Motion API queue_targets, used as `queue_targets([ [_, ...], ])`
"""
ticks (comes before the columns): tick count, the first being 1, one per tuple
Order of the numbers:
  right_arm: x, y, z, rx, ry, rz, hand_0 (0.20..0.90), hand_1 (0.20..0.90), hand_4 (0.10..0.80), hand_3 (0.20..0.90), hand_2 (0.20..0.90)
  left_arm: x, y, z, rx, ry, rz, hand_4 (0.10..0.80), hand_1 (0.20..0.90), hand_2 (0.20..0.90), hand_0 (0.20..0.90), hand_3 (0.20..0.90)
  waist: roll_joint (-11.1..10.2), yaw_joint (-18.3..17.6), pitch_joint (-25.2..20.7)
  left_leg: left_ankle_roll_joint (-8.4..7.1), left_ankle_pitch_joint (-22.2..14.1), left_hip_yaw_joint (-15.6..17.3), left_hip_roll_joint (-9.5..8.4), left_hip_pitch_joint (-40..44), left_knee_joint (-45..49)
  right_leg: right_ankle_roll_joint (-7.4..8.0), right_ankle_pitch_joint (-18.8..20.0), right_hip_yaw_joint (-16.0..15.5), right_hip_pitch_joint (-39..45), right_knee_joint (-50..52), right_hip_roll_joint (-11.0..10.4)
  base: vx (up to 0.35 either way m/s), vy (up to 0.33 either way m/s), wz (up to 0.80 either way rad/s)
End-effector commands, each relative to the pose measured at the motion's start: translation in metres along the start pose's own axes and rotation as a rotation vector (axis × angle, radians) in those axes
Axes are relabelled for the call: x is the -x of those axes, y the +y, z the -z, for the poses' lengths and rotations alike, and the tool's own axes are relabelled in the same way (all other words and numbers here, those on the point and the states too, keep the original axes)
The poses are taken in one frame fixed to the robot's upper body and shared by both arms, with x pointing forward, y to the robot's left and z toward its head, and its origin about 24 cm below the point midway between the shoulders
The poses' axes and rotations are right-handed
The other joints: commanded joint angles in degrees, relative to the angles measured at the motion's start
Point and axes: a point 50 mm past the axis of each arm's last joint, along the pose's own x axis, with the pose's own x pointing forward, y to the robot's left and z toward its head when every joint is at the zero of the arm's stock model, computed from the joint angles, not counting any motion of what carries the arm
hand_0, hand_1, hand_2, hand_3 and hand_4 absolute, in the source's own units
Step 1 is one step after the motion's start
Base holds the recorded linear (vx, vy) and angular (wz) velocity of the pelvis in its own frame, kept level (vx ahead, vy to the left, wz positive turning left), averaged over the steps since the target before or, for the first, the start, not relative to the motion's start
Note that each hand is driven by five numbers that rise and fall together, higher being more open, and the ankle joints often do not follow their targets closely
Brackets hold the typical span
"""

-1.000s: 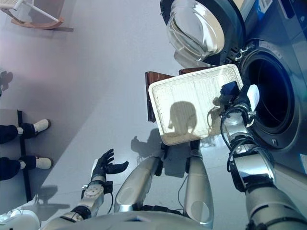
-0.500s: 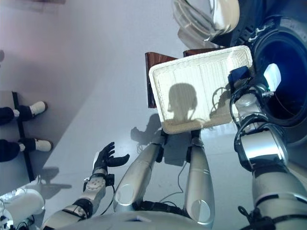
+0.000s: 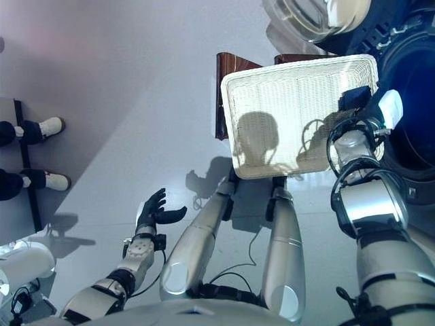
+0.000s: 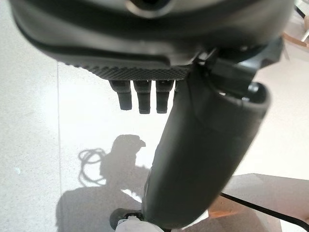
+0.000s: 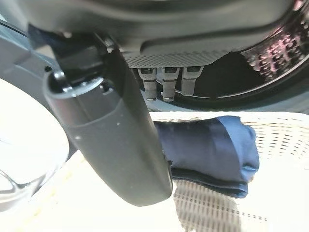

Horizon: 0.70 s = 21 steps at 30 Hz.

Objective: Pick up the clothes and place them into the washing machine

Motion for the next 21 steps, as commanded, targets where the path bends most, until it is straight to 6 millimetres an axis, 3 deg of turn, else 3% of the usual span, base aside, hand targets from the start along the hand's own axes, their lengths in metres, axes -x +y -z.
queue_targets([
  [1,-0.014,-0.037,0.012,0.047,0.017,0.154,0.900,0.900,0.800,0.900,0.900,0.009,0.028,0.020,-0.044,0.043,-0.101,0.800,0.900,0.900,0.900,0.900,1.98,1.08,-2.71,0.59,1.00,1.78,-2.11,-2.82,-2.01,-1.94,-7.47,-2.75,2.63,5.99,2.08,0.000,0.000,0.00],
  [14,-0.022,-0.063,0.032,0.180,0.060,0.194,0.900,0.900,0.800,0.900,0.900,0.016,0.017,0.023,-0.048,0.026,-0.048,0.800,0.900,0.900,0.900,0.900,4.86,2.35,-2.56,0.37,1.89,2.15,-1.99,-4.21,-3.41,-2.22,-7.40,-1.97,0.78,5.49,2.21,0.000,0.000,0.00],
  [18,-0.023,-0.067,0.032,0.197,0.055,0.199,0.900,0.900,0.800,0.900,0.900,0.018,0.013,0.023,-0.043,0.023,-0.034,0.800,0.900,0.900,0.900,0.900,4.97,2.13,-2.68,0.13,0.50,2.07,-2.40,-3.89,-3.51,-1.99,-9.22,-1.42,1.02,5.89,1.90,0.068,-0.025,0.01],
  [19,-0.025,-0.072,0.027,0.208,0.044,0.210,0.900,0.900,0.800,0.900,0.900,0.018,0.010,0.022,-0.039,0.018,-0.027,0.800,0.900,0.900,0.900,0.900,5.93,2.45,-2.67,0.12,2.37,2.12,-1.97,-4.71,-4.34,-2.27,-7.46,-1.84,-0.08,5.42,2.15,-0.059,0.008,0.01],
  [21,-0.027,-0.075,0.026,0.221,0.039,0.214,0.900,0.900,0.800,0.900,0.900,0.018,0.009,0.022,-0.035,0.016,-0.021,0.800,0.900,0.900,0.900,0.900,6.37,2.45,-2.74,0.06,2.50,2.12,-1.99,-4.80,-4.62,-2.27,-7.50,-1.73,-0.33,5.37,2.13,-0.006,-0.002,0.06],
])
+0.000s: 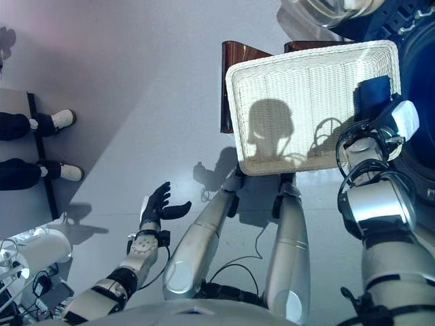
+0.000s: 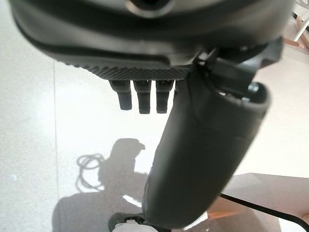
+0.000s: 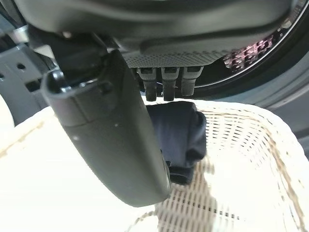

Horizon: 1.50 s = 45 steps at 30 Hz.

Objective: Pick up the clothes and place them into the washing machine

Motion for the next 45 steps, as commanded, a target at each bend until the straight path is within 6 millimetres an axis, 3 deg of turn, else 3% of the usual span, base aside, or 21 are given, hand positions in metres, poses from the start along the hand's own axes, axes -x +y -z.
queue_targets([
  [1,-0.022,-0.051,0.008,0.101,-0.020,0.167,0.900,0.900,0.800,0.900,0.900,0.019,0.018,0.030,-0.029,0.073,-0.059,0.800,0.900,0.900,0.900,0.900,3.91,0.71,-3.13,0.48,1.11,1.09,-1.79,-2.59,-2.48,-1.80,-7.29,-2.19,4.14,3.38,2.98,0.032,-0.004,0.09],
  [8,-0.027,-0.067,0.001,0.155,-0.048,0.202,0.900,0.900,0.800,0.900,0.900,0.020,0.012,0.029,-0.017,0.068,-0.043,0.800,0.900,0.900,0.900,0.900,5.37,0.84,-3.49,-0.09,1.93,0.60,-1.86,-3.18,-3.66,-1.89,-7.66,-2.35,3.22,3.36,2.69,0.035,-0.027,0.02],
  [9,-0.027,-0.066,0.002,0.157,-0.048,0.200,0.900,0.900,0.800,0.900,0.900,0.021,0.012,0.030,-0.018,0.070,-0.043,0.800,0.900,0.900,0.900,0.900,4.90,0.53,-3.49,-0.14,0.30,0.57,-2.34,-2.42,-3.30,-1.65,-9.47,-1.89,3.92,3.91,2.35,0.028,-0.038,0.12],
  [10,-0.029,-0.071,-0.005,0.170,-0.068,0.214,0.900,0.900,0.800,0.900,0.900,0.020,0.009,0.028,-0.011,0.063,-0.036,0.800,0.900,0.900,0.900,0.900,5.74,0.97,-3.52,-0.21,2.27,0.49,-1.91,-3.38,-3.99,-1.90,-7.57,-2.32,2.85,3.44,2.74,0.027,-0.033,0.12],
  [12,-0.029,-0.071,-0.005,0.185,-0.072,0.214,0.900,0.900,0.800,0.900,0.900,0.021,0.008,0.029,-0.006,0.065,-0.031,0.800,0.900,0.900,0.900,0.900,5.37,0.66,-3.57,-0.29,0.75,0.36,-2.40,-2.68,-3.86,-1.64,-9.38,-1.83,3.46,3.87,2.34,0.066,-0.039,0.06],
  [15,-0.030,-0.073,-0.008,0.210,-0.088,0.214,0.900,0.900,0.800,0.900,0.900,0.020,0.003,0.025,0.004,0.053,-0.018,0.800,0.900,0.900,0.900,0.900,6.12,0.94,-3.45,-0.54,2.56,0.36,-1.80,-3.52,-4.41,-1.81,-7.63,-2.74,2.55,3.35,2.50,-0.039,-0.028,0.04],
  [17,-0.029,-0.071,-0.013,0.207,-0.104,0.216,0.900,0.900,0.800,0.900,0.900,0.020,0.003,0.025,0.010,0.050,-0.021,0.800,0.900,0.900,0.900,0.900,5.56,0.54,-3.24,-0.78,1.10,0.36,-2.22,-2.96,-3.91,-1.55,-9.67,-2.63,3.15,4.04,2.14,0.098,-0.061,0.06],
  [19,-0.029,-0.070,-0.018,0.206,-0.117,0.214,0.900,0.900,0.800,0.900,0.900,0.019,0.004,0.024,0.013,0.047,-0.028,0.800,0.900,0.900,0.900,0.900,6.02,0.66,-3.04,-0.79,2.82,0.24,-1.87,-4.07,-4.10,-1.87,-7.97,-3.31,2.29,3.90,2.51,0.004,-0.029,0.12],
  [20,-0.028,-0.067,-0.021,0.198,-0.125,0.212,0.900,0.900,0.800,0.900,0.900,0.019,0.004,0.024,0.013,0.049,-0.032,0.800,0.900,0.900,0.900,0.900,5.42,0.30,-2.95,-0.91,1.31,0.18,-2.43,-3.53,-3.60,-1.64,-9.82,-3.10,2.79,4.59,2.04,0.002,-0.042,0.10],
  [23,-0.024,-0.058,-0.026,0.188,-0.141,0.193,0.900,0.900,0.800,0.900,0.900,0.018,0.005,0.023,0.016,0.050,-0.041,0.800,0.900,0.900,0.900,0.900,5.12,0.27,-2.82,-0.87,1.17,-0.11,-2.47,-3.86,-3.47,-1.56,-9.90,-3.30,2.66,4.60,2.01,0.040,-0.039,0.09],
  [30,-0.019,-0.041,-0.021,0.211,-0.126,0.121,0.900,0.900,0.800,0.900,0.900,0.014,0.006,0.018,0.008,0.033,-0.044,0.800,0.900,0.900,0.900,0.900,4.72,1.20,-2.66,-0.72,0.93,-0.66,-2.73,-4.29,-3.05,-1.73,-10.07,-4.00,2.57,4.93,1.84,0.005,-0.012,0.02],
  [31,-0.017,-0.038,-0.018,0.227,-0.119,0.106,0.834,0.834,0.756,0.834,0.834,0.014,0.005,0.017,0.004,0.030,-0.038,0.800,0.900,0.900,0.900,0.900,4.75,1.41,-2.73,-0.67,0.89,-0.74,-2.78,-4.31,-3.00,-1.74,-10.10,-4.06,2.55,4.96,1.79,0.000,0.000,0.00],
  [32,-0.017,-0.036,-0.016,0.231,-0.109,0.096,0.542,0.542,0.562,0.542,0.542,0.014,0.004,0.015,-0.003,0.021,-0.033,0.800,0.900,0.900,0.900,0.900,4.80,1.69,-2.80,-0.65,0.89,-0.89,-2.80,-4.21,-3.06,-1.74,-10.17,-4.15,2.67,4.89,1.79,0.000,0.000,0.00],
  [34,-0.014,-0.030,-0.011,0.241,-0.092,0.070,0.300,0.300,0.400,0.300,0.300,0.013,0.003,0.013,-0.006,0.008,-0.026,0.800,0.900,0.900,0.900,0.900,4.97,2.21,-2.93,-0.51,0.83,-0.97,-2.90,-4.16,-2.96,-1.73,-10.18,-4.13,2.70,5.08,1.80,0.008,-0.003,0.02],
  [45,-0.010,-0.023,0.019,0.242,-0.016,0.021,0.300,0.300,0.400,0.300,0.300,0.012,0.004,0.006,-0.032,-0.032,-0.013,0.800,0.900,0.900,0.900,0.900,5.03,3.97,-3.35,-0.28,0.62,-1.44,-3.19,-3.31,-2.68,-1.90,-10.47,-4.25,3.65,5.23,1.74,-0.001,0.003,0.02],
])
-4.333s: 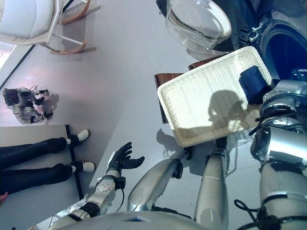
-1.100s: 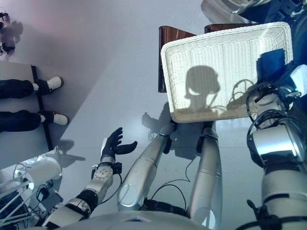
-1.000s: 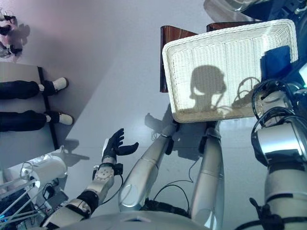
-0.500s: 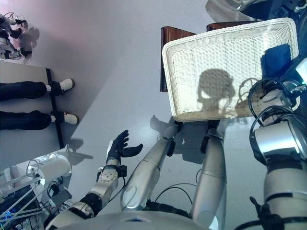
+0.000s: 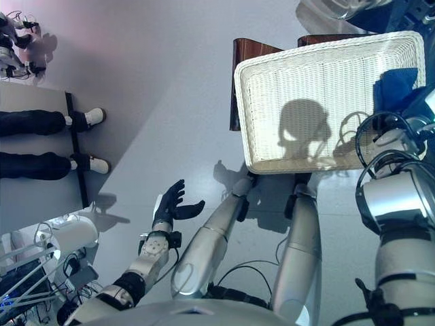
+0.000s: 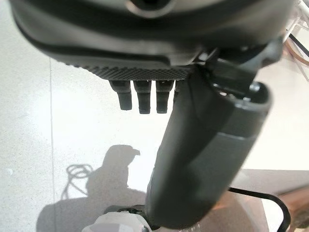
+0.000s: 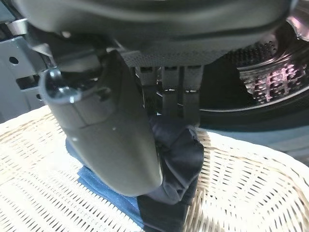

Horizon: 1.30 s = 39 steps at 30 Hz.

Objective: Pick up the clothes and place them into the washing machine

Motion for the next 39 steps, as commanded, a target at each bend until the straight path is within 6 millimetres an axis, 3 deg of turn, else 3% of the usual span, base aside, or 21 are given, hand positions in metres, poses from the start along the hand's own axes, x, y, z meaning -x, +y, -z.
queue_targets([
  [1,0.011,0.021,0.021,0.054,0.013,-0.104,0.300,0.300,0.400,0.300,0.300,0.005,0.032,0.012,-0.052,0.018,-0.103,0.800,0.900,0.900,0.900,0.900,-0.08,3.44,-0.37,2.28,-2.35,2.89,-2.84,-2.19,1.19,-0.14,-8.15,-0.97,7.14,0.96,2.81,-0.007,-0.003,0.04],
  [8,0.014,0.025,0.032,0.053,0.039,-0.114,0.300,0.300,0.400,0.300,0.300,0.008,0.036,0.018,-0.072,0.044,-0.103,0.800,0.900,0.900,0.900,0.900,-0.57,3.68,-0.67,2.43,-2.47,2.53,-2.86,-0.53,1.03,0.01,-7.67,-0.90,9.24,-0.16,2.82,0.000,0.000,0.00],
  [12,0.013,0.024,0.029,0.041,0.025,-0.100,0.300,0.300,0.400,0.300,0.300,0.009,0.041,0.021,-0.082,0.055,-0.114,0.800,0.900,0.900,0.900,0.900,-1.20,3.59,-0.95,2.44,-2.34,2.47,-2.65,0.95,0.57,0.22,-6.87,-0.79,11.21,-1.89,3.08,-0.027,0.011,0.02],
  [13,0.014,0.025,0.027,0.025,0.018,-0.098,0.300,0.300,0.400,0.300,0.300,0.008,0.043,0.020,-0.080,0.053,-0.117,0.800,0.900,0.900,0.900,0.900,-1.03,3.62,-1.05,2.48,-0.72,2.44,-2.13,0.75,-0.08,0.07,-4.81,-1.27,11.16,-3.06,3.43,-0.092,0.044,0.01],
  [20,0.021,0.035,0.011,-0.066,-0.033,-0.098,0.300,0.300,0.400,0.300,0.300,0.010,0.056,0.031,-0.090,0.109,-0.173,0.800,0.900,0.900,0.900,0.900,-3.36,2.12,-1.42,2.60,-0.37,2.90,-1.39,4.21,-2.13,0.65,-2.86,-0.56,15.09,-7.38,4.35,-0.011,0.010,-0.03],
  [24,0.027,0.041,0.005,-0.234,-0.014,-0.085,0.300,0.300,0.400,0.300,0.300,0.012,0.065,0.038,-0.087,0.146,-0.213,0.800,0.900,0.900,0.900,0.900,-4.58,0.87,-1.65,2.68,-0.32,3.60,-1.14,5.86,-3.01,1.06,-1.69,0.04,16.95,-9.71,4.79,0.006,0.020,-0.09],
  [26,0.032,0.046,0.004,-0.450,0.030,-0.079,0.300,0.300,0.400,0.300,0.300,0.015,0.071,0.042,-0.072,0.160,-0.236,0.800,0.900,0.900,0.900,0.900,-4.97,-0.14,-2.00,2.86,-0.43,4.19,-0.98,6.56,-3.23,1.28,-1.17,0.47,17.64,-10.57,4.93,0.004,0.025,-0.14],
  [27,0.032,0.047,0.005,-0.450,0.031,-0.080,0.300,0.300,0.400,0.300,0.300,0.016,0.071,0.042,-0.073,0.160,-0.236,0.800,0.900,0.900,0.900,0.900,-5.00,-0.09,-2.03,2.86,-0.43,4.22,-0.97,6.58,-3.24,1.28,-1.17,0.49,17.64,-10.57,4.94,0.004,0.025,-0.10],
  [28,0.039,0.053,0.014,-0.644,0.108,-0.086,0.300,0.300,0.400,0.300,0.300,0.019,0.075,0.046,-0.067,0.168,-0.248,0.800,0.900,0.900,0.900,0.900,-5.14,-0.76,-2.27,2.99,-0.59,4.60,-0.99,6.80,-3.14,1.38,-1.15,0.80,18.10,-10.95,5.00,0.007,0.022,-0.12],
  [34,0.048,0.058,0.043,-1.112,0.327,-0.001,0.300,0.300,0.400,0.300,0.300,0.025,0.087,0.053,-0.062,0.192,-0.273,0.800,0.900,0.900,0.900,0.900,-4.90,-2.30,-3.03,3.16,-1.40,5.75,-1.01,7.22,-2.53,1.39,-1.37,1.38,18.65,-11.16,4.96,-0.001,0.021,-0.13],
  [36,0.050,0.060,0.048,-1.163,0.349,0.001,0.300,0.300,0.400,0.300,0.300,0.026,0.088,0.054,-0.062,0.194,-0.275,0.800,0.900,0.900,0.900,0.900,-4.85,-2.39,-3.31,3.19,-1.48,5.98,-1.00,7.35,-2.62,1.46,-1.25,1.55,18.69,-11.35,4.92,0.003,0.033,-0.06],
  [37,0.057,0.065,0.051,-1.297,0.378,0.009,0.300,0.300,0.400,0.300,0.300,0.028,0.088,0.057,-0.054,0.201,-0.274,0.800,0.900,0.900,0.900,0.900,-4.61,-2.91,-3.64,3.34,-1.66,6.43,-0.99,7.62,-2.83,1.67,-1.08,2.03,18.96,-11.83,4.97,0.004,0.045,-0.08],
  [39,0.060,0.066,0.053,-1.329,0.389,0.036,0.300,0.300,0.400,0.300,0.300,0.030,0.088,0.059,-0.053,0.208,-0.275,0.800,0.900,0.900,0.900,0.900,-4.53,-3.00,-3.91,3.43,-1.74,6.70,-0.93,7.79,-2.87,1.76,-0.99,2.31,18.94,-11.85,5.01,0.000,0.045,-0.20],
])
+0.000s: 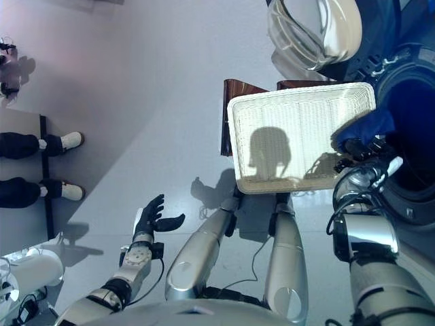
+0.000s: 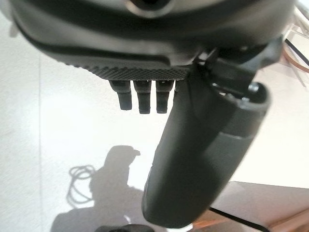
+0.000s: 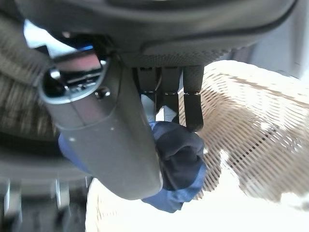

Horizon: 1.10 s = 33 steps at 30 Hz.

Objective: Pick up the clothes and place them into the washing machine

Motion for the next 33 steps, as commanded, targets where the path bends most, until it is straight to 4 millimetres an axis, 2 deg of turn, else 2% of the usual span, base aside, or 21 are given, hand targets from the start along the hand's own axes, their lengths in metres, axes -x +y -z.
queue_targets([
  [1,0.001,-0.004,-0.033,-0.247,-0.204,-0.014,0.300,0.300,0.400,0.300,0.300,0.017,0.035,0.035,0.031,0.089,-0.134,0.800,0.900,0.900,0.900,0.900,1.16,-1.47,-3.67,0.40,0.87,3.13,-2.71,-5.31,-0.84,0.13,-2.28,-1.70,3.50,-2.26,1.63,-0.006,0.029,-0.25],
  [6,0.005,-0.007,-0.044,-0.356,-0.261,0.043,0.300,0.300,0.400,0.300,0.300,0.022,0.029,0.041,0.041,0.099,-0.118,0.800,0.900,0.900,0.900,0.900,2.23,-1.67,-4.47,0.65,0.70,3.53,-2.81,-5.16,-1.12,0.33,-2.29,-1.40,3.66,-2.83,1.45,0.004,0.029,-0.10],
  [12,0.007,0.000,-0.095,-0.255,-0.479,0.101,0.300,0.300,0.400,0.300,0.300,0.026,0.023,0.044,0.018,0.091,-0.095,0.800,0.900,0.900,0.900,0.900,3.56,-1.41,-5.56,0.61,0.91,3.50,-2.85,-4.71,-1.84,0.57,-2.10,-0.98,3.72,-3.44,1.33,0.010,0.001,-0.03],
  [14,0.007,0.002,-0.119,-0.233,-0.557,0.117,0.300,0.300,0.400,0.300,0.300,0.026,0.023,0.042,0.014,0.079,-0.093,0.800,0.900,0.900,0.900,0.900,4.03,-1.04,-5.62,0.58,0.95,3.44,-2.88,-4.86,-1.91,0.62,-2.05,-0.88,3.50,-3.43,1.22,0.001,-0.004,-0.02],
  [15,0.007,0.003,-0.120,-0.233,-0.559,0.117,0.300,0.300,0.400,0.300,0.300,0.025,0.022,0.042,0.015,0.078,-0.093,0.800,0.900,0.900,0.900,0.900,4.12,-1.05,-5.56,0.59,0.94,3.45,-2.87,-4.90,-1.90,0.63,-2.04,-0.87,3.46,-3.41,1.23,0.000,0.000,0.00],
  [16,0.008,0.004,-0.145,-0.263,-0.614,0.122,0.300,0.300,0.400,0.300,0.300,0.025,0.022,0.041,0.009,0.073,-0.089,0.800,0.900,0.900,0.900,0.900,4.36,-0.77,-5.52,0.52,0.99,3.48,-2.92,-5.17,-1.94,0.63,-2.03,-0.79,3.09,-3.27,1.13,0.000,0.000,0.00],
  [17,0.009,0.005,-0.159,-0.299,-0.638,0.123,0.300,0.300,0.400,0.300,0.300,0.025,0.022,0.041,0.005,0.072,-0.087,0.800,0.900,0.900,0.900,0.900,4.52,-0.63,-5.62,0.46,1.06,3.50,-2.91,-5.34,-2.08,0.63,-2.01,-0.69,2.80,-3.28,1.14,0.000,0.000,0.00],
  [18,0.008,0.004,-0.161,-0.301,-0.639,0.122,0.300,0.300,0.400,0.300,0.300,0.025,0.021,0.041,0.007,0.071,-0.086,0.800,0.900,0.900,0.900,0.900,4.61,-0.62,-5.58,0.46,1.07,3.52,-2.90,-5.40,-2.08,0.63,-2.00,-0.67,2.71,-3.25,1.15,0.000,0.000,0.00],
  [19,0.009,0.002,-0.186,-0.393,-0.658,0.143,0.300,0.300,0.400,0.300,0.300,0.025,0.021,0.041,0.002,0.071,-0.077,0.800,0.900,0.900,0.900,0.900,4.99,-0.25,-5.88,0.24,1.10,3.49,-2.93,-5.33,-2.29,0.56,-2.37,-0.53,2.62,-3.13,1.09,0.000,0.000,0.00],
  [20,0.010,0.001,-0.197,-0.439,-0.670,0.144,0.300,0.300,0.400,0.300,0.300,0.025,0.020,0.041,0.002,0.071,-0.072,0.800,0.900,0.900,0.900,0.900,5.33,-0.18,-6.02,0.15,1.15,3.48,-2.94,-5.37,-2.36,0.52,-2.44,-0.43,2.45,-3.03,1.06,0.000,0.000,0.00],
  [21,0.010,0.001,-0.198,-0.440,-0.671,0.143,0.300,0.300,0.400,0.300,0.300,0.025,0.019,0.040,0.004,0.070,-0.071,0.800,0.900,0.900,0.900,0.900,5.41,-0.19,-5.98,0.15,1.15,3.49,-2.94,-5.40,-2.35,0.52,-2.46,-0.42,2.39,-2.98,1.06,0.000,0.000,0.00],
  [23,0.018,0.000,-0.231,-0.519,-0.730,0.144,0.300,0.300,0.400,0.300,0.300,0.026,0.018,0.040,0.010,0.070,-0.060,0.800,0.900,0.900,0.900,0.900,6.70,0.23,-6.38,-0.11,1.14,3.72,-3.21,-5.61,-2.20,0.35,-3.17,-0.06,1.90,-2.01,0.70,0.016,0.007,-0.01],
  [26,0.030,0.004,-0.260,-0.498,-0.828,0.129,0.300,0.300,0.400,0.300,0.300,0.027,0.017,0.042,0.014,0.070,-0.052,0.800,0.900,0.900,0.900,0.900,8.15,0.66,-6.55,-0.20,1.15,3.97,-3.62,-6.27,-1.69,0.18,-3.62,0.19,0.83,-0.78,0.48,0.016,0.002,-0.01],
  [27,0.031,0.004,-0.261,-0.497,-0.831,0.129,0.319,0.319,0.413,0.319,0.319,0.028,0.016,0.042,0.017,0.071,-0.051,0.800,0.900,0.900,0.900,0.900,8.27,0.62,-6.57,-0.20,1.13,3.99,-3.63,-6.37,-1.65,0.18,-3.67,0.20,0.69,-0.66,0.47,0.014,0.011,0.08],
  [28,0.034,0.008,-0.270,-0.458,-0.855,0.096,0.505,0.505,0.536,0.505,0.505,0.029,0.015,0.042,0.015,0.072,-0.043,0.800,0.900,0.900,0.900,0.900,8.66,0.91,-6.49,-0.25,1.13,4.18,-3.68,-6.54,-1.54,0.13,-3.87,0.50,0.35,-0.24,0.32,0.011,0.003,0.07],
  [29,0.034,0.008,-0.272,-0.458,-0.857,0.093,0.900,0.900,0.800,0.900,0.900,0.029,0.014,0.042,0.018,0.072,-0.042,0.800,0.900,0.900,0.900,0.900,8.79,0.91,-6.51,-0.25,1.17,4.23,-3.64,-6.66,-1.56,0.13,-3.79,0.54,0.23,-0.27,0.36,0.002,0.005,0.06],
  [33,0.034,0.022,-0.261,-0.437,-0.808,0.058,0.900,0.900,0.800,0.900,0.900,0.030,0.009,0.044,0.021,0.087,-0.031,0.800,0.900,0.900,0.900,0.900,9.03,0.69,-6.20,-0.20,1.45,4.62,-3.41,-6.68,-1.63,0.21,-3.29,1.00,0.09,-0.36,0.62,0.015,0.000,-0.06],
])
